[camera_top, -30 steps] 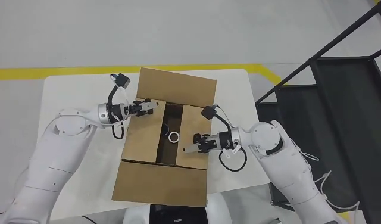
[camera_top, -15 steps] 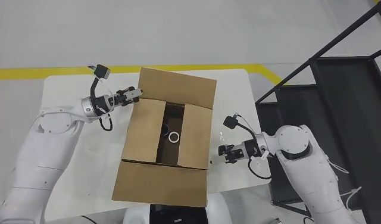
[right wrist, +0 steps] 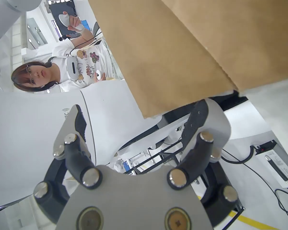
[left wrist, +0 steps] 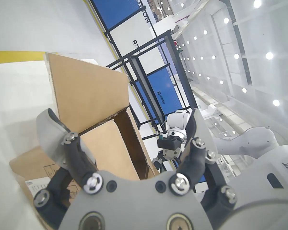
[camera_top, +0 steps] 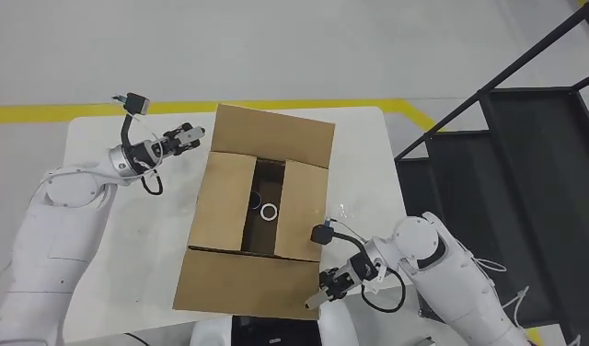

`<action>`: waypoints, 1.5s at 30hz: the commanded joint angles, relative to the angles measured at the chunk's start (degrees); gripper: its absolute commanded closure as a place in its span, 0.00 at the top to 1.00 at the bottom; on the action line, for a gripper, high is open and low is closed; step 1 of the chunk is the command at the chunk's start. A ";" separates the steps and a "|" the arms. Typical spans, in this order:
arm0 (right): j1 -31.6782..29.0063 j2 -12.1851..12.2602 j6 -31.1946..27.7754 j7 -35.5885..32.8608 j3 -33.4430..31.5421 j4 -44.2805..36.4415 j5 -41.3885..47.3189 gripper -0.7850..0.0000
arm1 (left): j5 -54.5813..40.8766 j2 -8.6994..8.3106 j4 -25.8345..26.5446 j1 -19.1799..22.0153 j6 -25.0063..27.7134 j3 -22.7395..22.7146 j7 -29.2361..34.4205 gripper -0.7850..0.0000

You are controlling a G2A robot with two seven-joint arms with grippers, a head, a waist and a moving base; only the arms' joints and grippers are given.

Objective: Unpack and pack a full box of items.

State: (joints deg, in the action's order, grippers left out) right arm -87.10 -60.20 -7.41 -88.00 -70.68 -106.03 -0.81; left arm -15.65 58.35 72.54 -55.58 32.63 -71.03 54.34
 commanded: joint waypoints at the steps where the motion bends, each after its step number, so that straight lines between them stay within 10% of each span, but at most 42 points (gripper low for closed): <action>1: 0.52 0.07 -0.05 0.00 0.98 0.16 0.57 1.00 | 0.50 -0.26 0.60 -0.77 -0.17 -0.89 -0.22 1.00; 27: 3.46 0.30 -5.90 11.12 -0.70 6.50 25.43 1.00 | 3.12 -1.10 5.76 -4.46 -2.70 -2.83 -1.46 1.00; 45: 7.30 -0.17 -3.41 30.34 2.94 4.55 7.40 1.00 | 3.30 -1.21 4.43 -3.10 -2.39 -2.90 -0.63 1.00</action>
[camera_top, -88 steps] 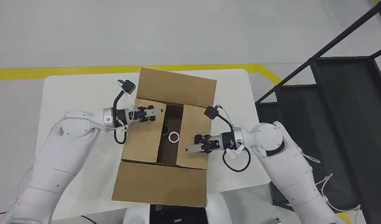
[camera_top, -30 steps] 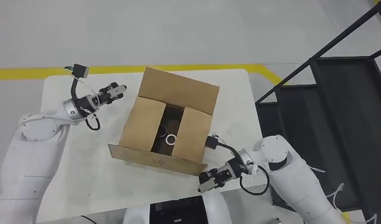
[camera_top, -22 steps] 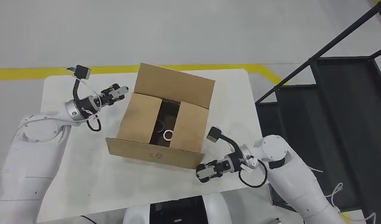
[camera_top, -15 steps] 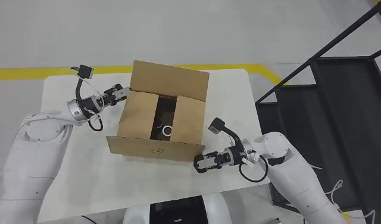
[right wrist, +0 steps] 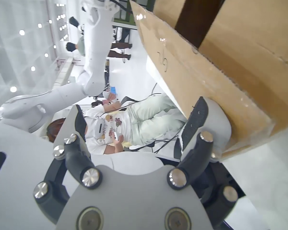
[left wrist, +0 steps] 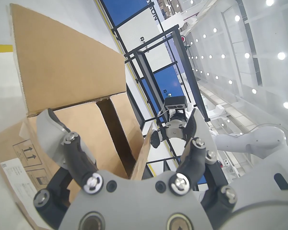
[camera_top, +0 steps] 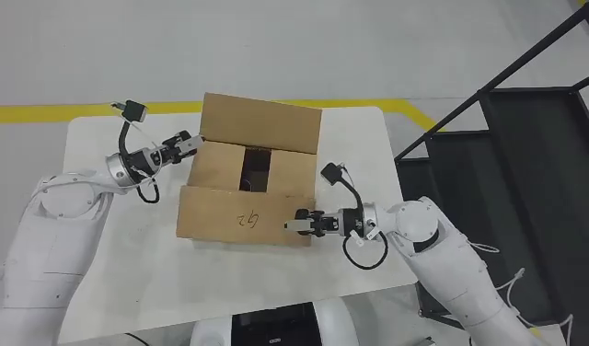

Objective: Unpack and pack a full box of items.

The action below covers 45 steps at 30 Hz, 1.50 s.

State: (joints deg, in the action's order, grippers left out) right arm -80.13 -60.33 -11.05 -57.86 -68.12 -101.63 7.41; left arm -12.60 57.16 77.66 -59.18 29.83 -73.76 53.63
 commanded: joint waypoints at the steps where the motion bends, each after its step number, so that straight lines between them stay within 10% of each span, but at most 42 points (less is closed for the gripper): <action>1: 0.60 -0.08 0.42 0.51 0.81 0.31 -1.24 1.00 | 0.56 -0.03 -1.72 1.19 0.59 -0.16 0.33 1.00; 17: 1.91 0.11 -0.27 0.71 1.99 -0.73 -2.80 1.00 | 14.45 4.53 -28.51 19.47 11.49 12.12 -11.15 1.00; 31: 2.94 0.44 -0.44 -1.39 2.75 -0.62 -3.23 1.00 | 16.12 11.20 -43.15 26.74 17.32 21.33 -24.06 1.00; 45: 4.34 0.50 0.19 -1.77 4.40 -0.12 -3.57 1.00 | 1.71 13.76 -45.04 29.61 26.01 23.99 -5.18 1.00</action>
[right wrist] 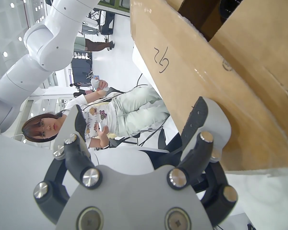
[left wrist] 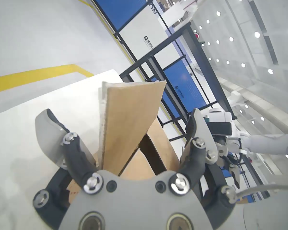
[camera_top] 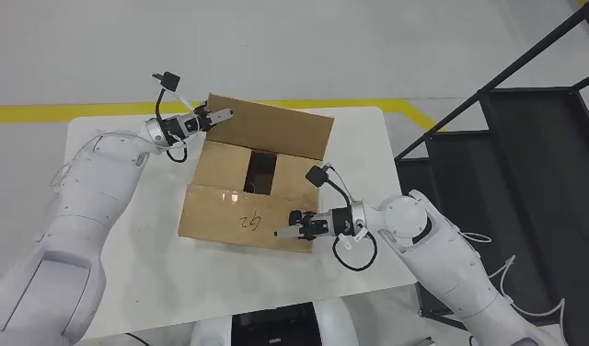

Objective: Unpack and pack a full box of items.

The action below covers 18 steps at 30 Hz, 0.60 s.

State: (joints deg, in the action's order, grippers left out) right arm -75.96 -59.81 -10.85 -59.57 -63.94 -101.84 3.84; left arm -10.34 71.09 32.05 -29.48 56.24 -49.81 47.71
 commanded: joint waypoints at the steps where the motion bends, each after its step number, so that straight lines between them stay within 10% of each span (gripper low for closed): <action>1: 0.39 -0.06 -0.10 -0.11 0.50 0.18 -0.02 1.00 | -0.73 -0.44 1.60 -0.32 -0.51 0.15 0.85 1.00; 18: 1.33 0.10 0.99 1.87 1.39 0.60 -2.60 1.00 | -8.48 -12.06 28.11 -10.55 -7.00 -2.12 7.34 1.00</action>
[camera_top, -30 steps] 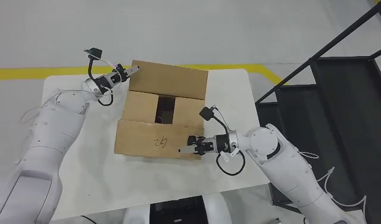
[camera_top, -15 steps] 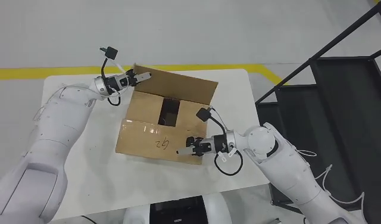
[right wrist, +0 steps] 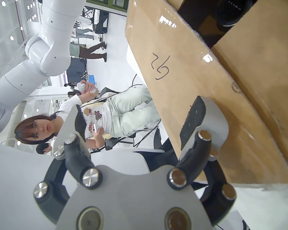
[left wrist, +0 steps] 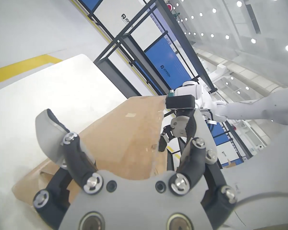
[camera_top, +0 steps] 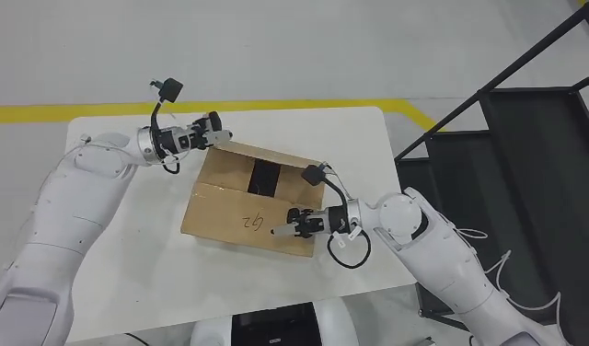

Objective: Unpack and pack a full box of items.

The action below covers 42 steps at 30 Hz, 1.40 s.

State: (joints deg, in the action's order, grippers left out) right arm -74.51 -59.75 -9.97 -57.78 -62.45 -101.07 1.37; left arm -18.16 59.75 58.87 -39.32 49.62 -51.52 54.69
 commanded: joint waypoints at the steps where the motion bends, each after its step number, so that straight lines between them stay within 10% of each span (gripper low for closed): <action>1: -0.26 0.10 0.28 0.17 -0.21 -0.35 -0.39 1.00 | -1.44 -1.37 2.45 -1.47 -0.66 -0.84 0.63 1.00; 18: -1.76 0.90 3.53 1.82 -1.52 -3.06 -5.89 1.00 | -12.83 -7.60 12.51 -6.84 -14.69 -0.42 14.67 1.00; 42: -4.08 2.39 6.81 4.09 -8.04 -5.23 -10.87 1.00 | -14.62 -6.81 5.53 -3.83 -22.90 1.90 22.86 1.00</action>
State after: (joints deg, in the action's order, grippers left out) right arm -78.17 -57.59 -3.45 -53.63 -69.19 -106.13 -8.79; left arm -33.09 53.01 64.35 -43.15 27.07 -49.46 77.23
